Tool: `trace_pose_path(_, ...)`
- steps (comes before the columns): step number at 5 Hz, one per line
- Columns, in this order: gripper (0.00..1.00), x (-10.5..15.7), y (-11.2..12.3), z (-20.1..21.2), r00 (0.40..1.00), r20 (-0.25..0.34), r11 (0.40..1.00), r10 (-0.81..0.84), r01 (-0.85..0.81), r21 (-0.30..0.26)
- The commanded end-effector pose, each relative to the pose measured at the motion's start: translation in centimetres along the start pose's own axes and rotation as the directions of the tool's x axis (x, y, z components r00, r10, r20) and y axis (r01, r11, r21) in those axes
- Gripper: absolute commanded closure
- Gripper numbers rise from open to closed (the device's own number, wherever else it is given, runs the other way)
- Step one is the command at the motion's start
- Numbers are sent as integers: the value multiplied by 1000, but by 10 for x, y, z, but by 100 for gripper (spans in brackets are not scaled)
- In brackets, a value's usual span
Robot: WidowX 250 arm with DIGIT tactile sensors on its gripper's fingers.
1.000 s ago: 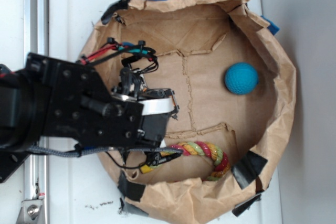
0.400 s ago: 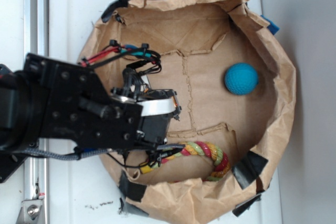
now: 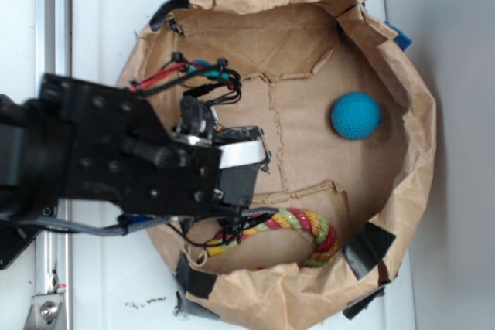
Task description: Grab the blue block.
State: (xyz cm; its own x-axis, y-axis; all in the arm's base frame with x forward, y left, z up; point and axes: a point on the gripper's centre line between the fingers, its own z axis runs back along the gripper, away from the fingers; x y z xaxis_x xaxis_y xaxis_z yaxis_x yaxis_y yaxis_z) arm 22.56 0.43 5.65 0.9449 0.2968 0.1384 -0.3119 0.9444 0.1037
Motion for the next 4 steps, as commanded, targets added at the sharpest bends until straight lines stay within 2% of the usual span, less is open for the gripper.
trace_pose_path(1, 100, 35, 14, 98, 998, 13, 998, 64, -64, -15)
trace_pose_path(2, 100, 45, 15, 123, 995, 42, 996, 87, -87, -11)
trace_pose_path(4, 100, 59, 12, 111, 990, 85, 993, 115, -117, 22)
